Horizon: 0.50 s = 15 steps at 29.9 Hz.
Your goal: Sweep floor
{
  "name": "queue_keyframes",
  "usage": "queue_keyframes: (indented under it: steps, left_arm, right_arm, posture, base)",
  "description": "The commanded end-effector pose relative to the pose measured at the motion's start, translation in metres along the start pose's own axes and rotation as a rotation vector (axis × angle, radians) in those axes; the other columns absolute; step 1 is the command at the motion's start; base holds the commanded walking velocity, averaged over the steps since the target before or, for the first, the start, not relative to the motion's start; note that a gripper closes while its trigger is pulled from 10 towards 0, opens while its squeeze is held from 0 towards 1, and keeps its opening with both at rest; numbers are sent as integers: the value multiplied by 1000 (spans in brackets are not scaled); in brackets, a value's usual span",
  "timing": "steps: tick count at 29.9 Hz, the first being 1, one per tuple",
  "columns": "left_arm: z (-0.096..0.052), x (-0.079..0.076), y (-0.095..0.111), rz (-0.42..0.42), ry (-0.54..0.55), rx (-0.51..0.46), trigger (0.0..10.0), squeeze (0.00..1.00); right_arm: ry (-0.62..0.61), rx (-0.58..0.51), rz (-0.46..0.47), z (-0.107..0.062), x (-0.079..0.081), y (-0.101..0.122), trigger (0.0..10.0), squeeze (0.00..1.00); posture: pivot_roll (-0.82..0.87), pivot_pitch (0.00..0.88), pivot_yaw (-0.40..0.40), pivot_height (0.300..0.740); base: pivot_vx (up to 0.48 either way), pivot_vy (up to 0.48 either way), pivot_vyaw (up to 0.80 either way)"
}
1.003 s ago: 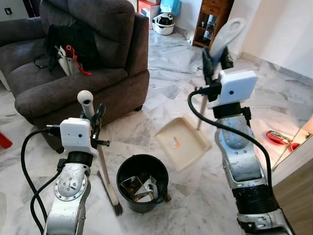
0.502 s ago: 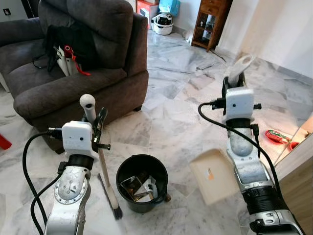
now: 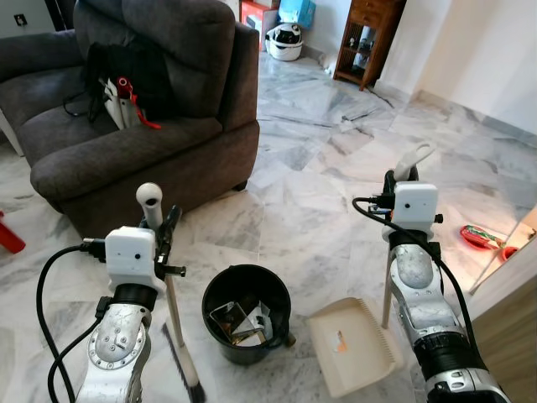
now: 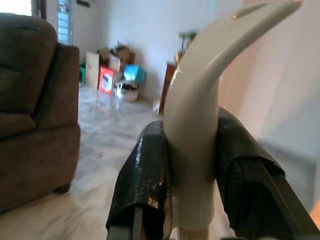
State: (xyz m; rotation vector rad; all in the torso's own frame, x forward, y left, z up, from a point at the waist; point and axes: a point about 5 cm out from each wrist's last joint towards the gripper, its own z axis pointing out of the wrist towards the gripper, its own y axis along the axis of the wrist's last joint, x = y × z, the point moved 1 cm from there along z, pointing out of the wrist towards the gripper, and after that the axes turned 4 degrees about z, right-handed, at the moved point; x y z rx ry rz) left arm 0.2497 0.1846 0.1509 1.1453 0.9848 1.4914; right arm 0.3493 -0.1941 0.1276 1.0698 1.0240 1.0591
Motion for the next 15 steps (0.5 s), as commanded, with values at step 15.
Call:
queue_keyframes:
  steps: [15]
  left_arm:
    - [-13, 17, -25, -11, 98, 71, 10000, 0]
  right_arm:
    - [21, 41, 78, -2, -12, -14, 10000, 0]
  posture:
    - [35, 40, -55, 740]
  base:
    - [0, 0, 0]
